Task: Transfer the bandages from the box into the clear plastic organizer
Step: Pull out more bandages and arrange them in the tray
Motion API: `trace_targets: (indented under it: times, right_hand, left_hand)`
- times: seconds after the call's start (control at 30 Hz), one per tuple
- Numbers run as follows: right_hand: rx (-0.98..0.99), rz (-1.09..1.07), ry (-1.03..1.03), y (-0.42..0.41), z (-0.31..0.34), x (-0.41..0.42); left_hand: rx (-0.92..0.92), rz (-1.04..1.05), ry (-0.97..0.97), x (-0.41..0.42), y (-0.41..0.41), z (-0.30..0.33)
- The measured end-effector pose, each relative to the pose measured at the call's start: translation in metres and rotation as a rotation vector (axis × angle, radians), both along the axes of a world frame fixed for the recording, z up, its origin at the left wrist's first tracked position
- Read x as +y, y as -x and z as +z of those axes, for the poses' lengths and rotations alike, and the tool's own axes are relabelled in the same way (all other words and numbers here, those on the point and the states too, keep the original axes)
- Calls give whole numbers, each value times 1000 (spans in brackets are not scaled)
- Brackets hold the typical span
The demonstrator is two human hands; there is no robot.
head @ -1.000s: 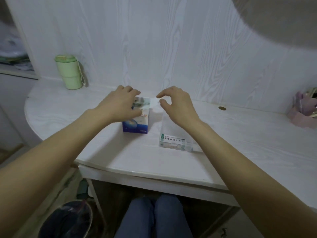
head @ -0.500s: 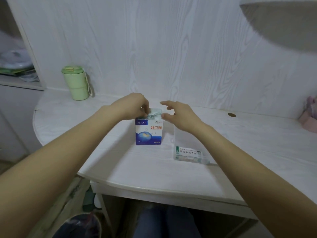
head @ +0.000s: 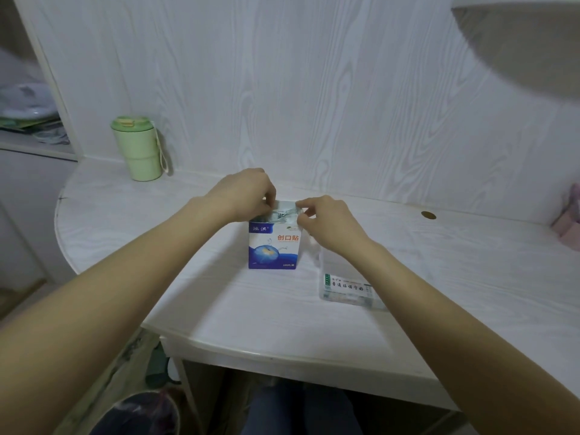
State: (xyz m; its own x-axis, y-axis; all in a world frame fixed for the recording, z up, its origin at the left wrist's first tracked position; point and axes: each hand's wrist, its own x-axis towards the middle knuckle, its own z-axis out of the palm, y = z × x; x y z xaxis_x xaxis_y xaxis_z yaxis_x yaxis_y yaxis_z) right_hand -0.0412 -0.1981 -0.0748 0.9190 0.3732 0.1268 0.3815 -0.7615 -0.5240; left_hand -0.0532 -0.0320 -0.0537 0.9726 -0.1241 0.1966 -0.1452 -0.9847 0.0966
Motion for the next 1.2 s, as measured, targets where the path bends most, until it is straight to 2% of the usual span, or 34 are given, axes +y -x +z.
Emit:
trace_targets:
  times: [0.13,0.23,0.33,0.43,0.6,0.73,0.83,0.97,1.1,1.2]
  right_hand:
    - [3,13,28,1,2,1]
    - [-63,28,31,-1,3,0]
    - [-138,109,-75,1,9,3]
    - [-107,172,-138,3,13,13]
    - [16,121,-362,-5,7,27]
    - [-9,89,-469,-8,8,31]
    - [123,96,-744,-10,11,30]
    - [316,170,-1073,-8,20,16]
    - [363,153,-1111,-6,22,-12]
    - [286,99,-1029,-1,20,-39]
  left_hand:
    - [-91,-13,236,11,4,1]
    - [-173,-65,327,11,11,1]
    - [-248,-85,333,10,15,-1]
    - [-273,-84,321,8,17,0]
    - [-321,-85,420,7,18,0]
    - [-167,-19,650,10,20,-7]
    - [-26,-16,762,10,16,-16]
    - [-10,-108,797,1,17,-9]
    - [161,-227,962,-26,22,4]
    - [270,-224,903,-46,26,6]
